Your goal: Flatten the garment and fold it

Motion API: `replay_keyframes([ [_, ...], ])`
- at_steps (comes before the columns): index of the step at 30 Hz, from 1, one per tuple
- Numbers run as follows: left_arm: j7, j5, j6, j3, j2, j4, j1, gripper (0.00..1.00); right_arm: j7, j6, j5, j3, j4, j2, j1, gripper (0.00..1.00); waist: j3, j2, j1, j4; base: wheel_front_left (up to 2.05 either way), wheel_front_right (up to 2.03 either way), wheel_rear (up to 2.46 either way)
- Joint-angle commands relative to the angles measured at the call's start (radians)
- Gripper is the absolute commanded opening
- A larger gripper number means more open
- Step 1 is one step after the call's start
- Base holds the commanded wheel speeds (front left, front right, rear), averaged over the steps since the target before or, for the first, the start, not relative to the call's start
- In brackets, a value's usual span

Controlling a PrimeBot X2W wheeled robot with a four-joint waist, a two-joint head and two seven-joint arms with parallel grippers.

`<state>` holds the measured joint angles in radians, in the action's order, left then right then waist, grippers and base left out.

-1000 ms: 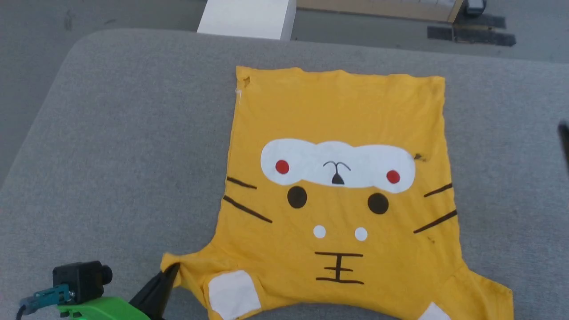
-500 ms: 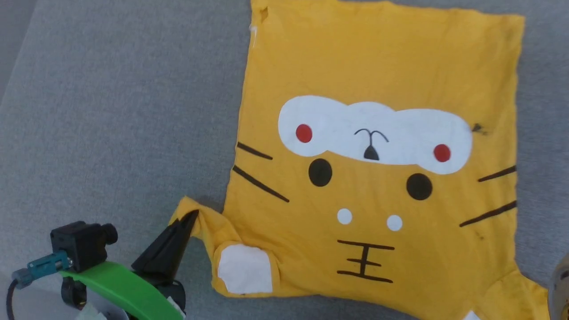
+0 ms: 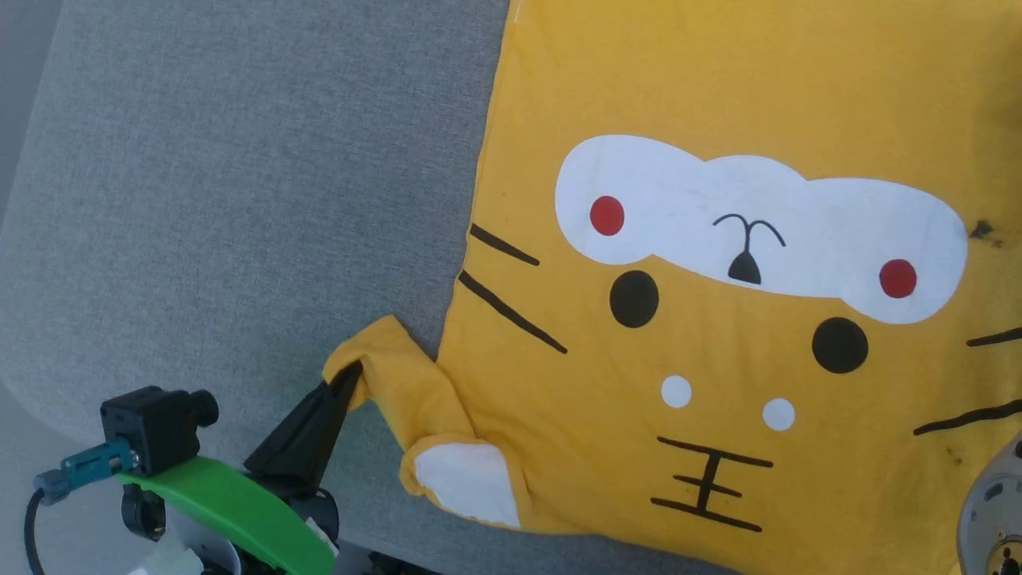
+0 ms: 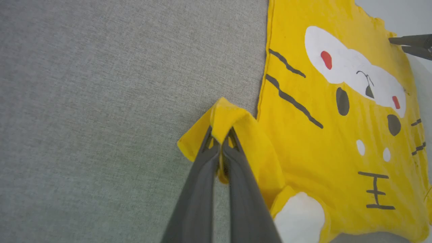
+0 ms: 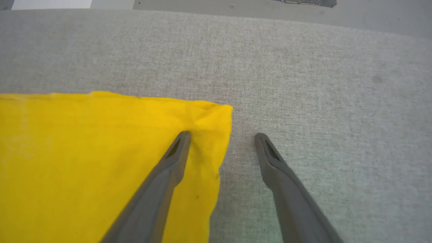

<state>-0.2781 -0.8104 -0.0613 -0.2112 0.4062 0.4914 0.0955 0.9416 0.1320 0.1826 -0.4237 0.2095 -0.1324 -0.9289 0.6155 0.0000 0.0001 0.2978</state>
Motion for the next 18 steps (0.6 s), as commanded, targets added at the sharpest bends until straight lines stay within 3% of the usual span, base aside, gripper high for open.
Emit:
replay_keyframes([
  [1,0.009,-0.005,0.006,0.003,0.0,-0.004,-0.022,0.0,-0.006,-0.001,0.011,-0.012,0.001,0.01,0.006,0.0,0.009,0.0,-0.0001,0.006,0.0,0.0,0.0],
  [11,0.024,0.012,-0.007,0.028,0.014,-0.013,-0.013,0.0,-0.117,-0.001,-0.069,0.016,0.009,0.003,0.021,0.0,-0.085,0.0,-0.0001,-0.066,0.0,0.0,0.0],
  [18,0.005,0.014,-0.033,0.039,0.03,-0.014,0.02,0.0,-0.147,-0.001,-0.194,-0.001,-0.113,-0.02,0.177,0.0,-0.233,0.0,-0.0001,-0.141,0.0,0.0,0.0],
])
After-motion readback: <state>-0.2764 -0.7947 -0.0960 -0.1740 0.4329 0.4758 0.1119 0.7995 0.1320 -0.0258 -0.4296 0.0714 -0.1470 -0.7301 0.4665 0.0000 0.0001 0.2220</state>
